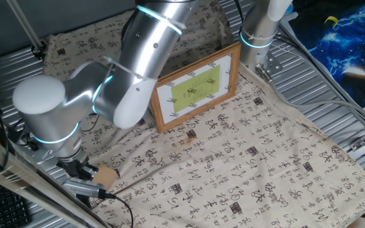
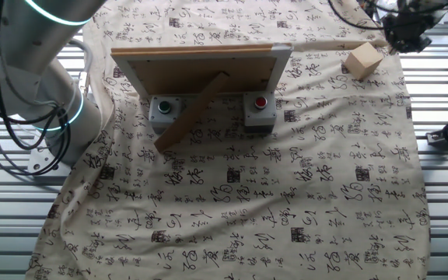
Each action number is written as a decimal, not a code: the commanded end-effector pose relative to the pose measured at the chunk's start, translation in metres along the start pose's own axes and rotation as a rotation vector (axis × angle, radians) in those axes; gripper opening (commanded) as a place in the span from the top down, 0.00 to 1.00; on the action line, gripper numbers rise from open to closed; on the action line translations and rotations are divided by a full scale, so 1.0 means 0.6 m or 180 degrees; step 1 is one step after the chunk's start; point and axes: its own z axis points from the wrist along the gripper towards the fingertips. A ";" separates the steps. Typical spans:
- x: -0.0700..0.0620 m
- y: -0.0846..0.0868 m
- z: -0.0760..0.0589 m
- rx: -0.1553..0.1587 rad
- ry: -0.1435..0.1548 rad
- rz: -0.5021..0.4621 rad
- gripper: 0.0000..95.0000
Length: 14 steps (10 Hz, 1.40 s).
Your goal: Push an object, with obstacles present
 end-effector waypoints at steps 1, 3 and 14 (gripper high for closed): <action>-0.007 0.008 0.013 0.0011 0.0002 0.0023 1.00; -0.008 0.012 0.023 0.0021 -0.0001 0.0014 1.00; 0.004 0.003 0.079 0.0026 0.0013 0.0050 1.00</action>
